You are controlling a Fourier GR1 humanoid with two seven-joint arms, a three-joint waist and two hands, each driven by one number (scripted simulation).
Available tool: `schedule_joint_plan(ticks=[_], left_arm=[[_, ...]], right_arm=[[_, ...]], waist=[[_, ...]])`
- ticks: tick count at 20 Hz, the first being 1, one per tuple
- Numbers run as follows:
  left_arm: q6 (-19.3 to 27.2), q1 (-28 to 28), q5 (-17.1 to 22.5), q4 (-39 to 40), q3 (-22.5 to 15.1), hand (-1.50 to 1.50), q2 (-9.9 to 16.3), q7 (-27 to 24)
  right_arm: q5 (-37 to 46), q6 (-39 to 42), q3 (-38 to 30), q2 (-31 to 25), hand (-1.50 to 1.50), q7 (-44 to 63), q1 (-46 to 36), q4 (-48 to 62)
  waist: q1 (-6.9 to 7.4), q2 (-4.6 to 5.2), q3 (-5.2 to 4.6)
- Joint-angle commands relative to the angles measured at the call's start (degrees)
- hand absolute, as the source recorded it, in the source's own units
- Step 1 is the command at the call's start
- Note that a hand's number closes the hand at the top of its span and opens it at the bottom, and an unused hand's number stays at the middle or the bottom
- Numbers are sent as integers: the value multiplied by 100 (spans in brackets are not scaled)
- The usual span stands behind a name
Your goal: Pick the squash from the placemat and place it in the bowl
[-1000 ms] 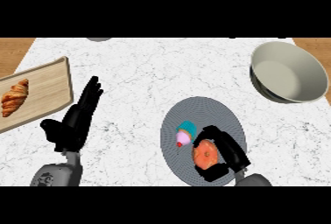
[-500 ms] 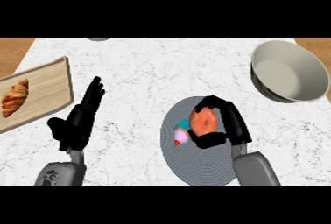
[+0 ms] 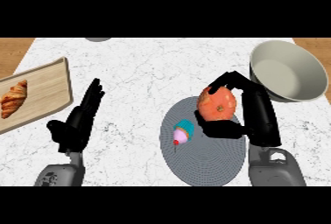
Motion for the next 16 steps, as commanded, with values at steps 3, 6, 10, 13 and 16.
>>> schedule_joint_plan(ticks=[3,6,10,13,16], left_arm=[[-79,-194,162,-152,73,0,10,331],[-17,-518,7,250,121,0,58,249],[22,74,-76,-180,-63,0,-59,-14],[3,211,-84,-479,-154,0,-55,269],[100,-290,-126,3,-109,0,-173,184]], right_arm=[[841,663,-60,-111,150,1760,-811,-826],[709,1076,-499,-237,150,2151,-1470,-662],[587,991,-1082,-376,150,2101,-1920,-311],[588,1094,-1464,-580,150,2349,-2575,251],[252,1053,-1949,-834,150,1988,-3031,1104]], waist=[[41,10,2],[34,25,3],[67,25,5],[87,23,5],[81,42,6]])
